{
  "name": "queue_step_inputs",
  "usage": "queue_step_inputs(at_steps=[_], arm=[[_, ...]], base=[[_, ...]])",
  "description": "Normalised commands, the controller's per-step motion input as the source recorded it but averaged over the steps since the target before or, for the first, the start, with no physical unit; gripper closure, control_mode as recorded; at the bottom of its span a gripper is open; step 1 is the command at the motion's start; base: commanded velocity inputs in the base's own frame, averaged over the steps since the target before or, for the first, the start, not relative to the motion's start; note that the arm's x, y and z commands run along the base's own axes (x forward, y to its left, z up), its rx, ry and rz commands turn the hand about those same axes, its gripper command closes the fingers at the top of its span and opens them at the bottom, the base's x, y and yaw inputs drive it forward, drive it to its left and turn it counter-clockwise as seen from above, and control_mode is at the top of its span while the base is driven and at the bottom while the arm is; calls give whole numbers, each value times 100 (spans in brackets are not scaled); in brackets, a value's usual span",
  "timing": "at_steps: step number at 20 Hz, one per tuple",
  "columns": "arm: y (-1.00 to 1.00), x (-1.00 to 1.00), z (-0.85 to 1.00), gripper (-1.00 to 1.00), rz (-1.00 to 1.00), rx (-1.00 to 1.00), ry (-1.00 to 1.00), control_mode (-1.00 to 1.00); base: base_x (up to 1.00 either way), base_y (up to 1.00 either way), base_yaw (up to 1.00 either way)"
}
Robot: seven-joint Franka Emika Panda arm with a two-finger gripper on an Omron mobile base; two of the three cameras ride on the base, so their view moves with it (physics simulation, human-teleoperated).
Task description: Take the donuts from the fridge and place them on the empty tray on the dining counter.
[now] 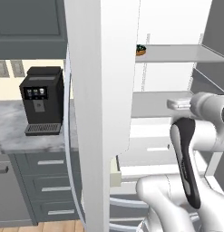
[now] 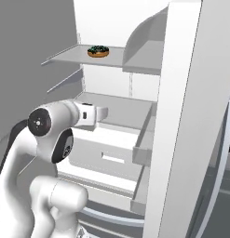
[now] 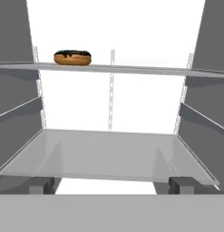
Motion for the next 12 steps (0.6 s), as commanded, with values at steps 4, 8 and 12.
queue_step_inputs(at_steps=[4,8,12], arm=[[15,12,79,-100,0,-6,26,-100],[19,14,78,-100,0,-11,42,-100],[0,1,37,-100,8,-3,8,-100]], base=[[0,0,0],[0,0,0],[0,0,0]])
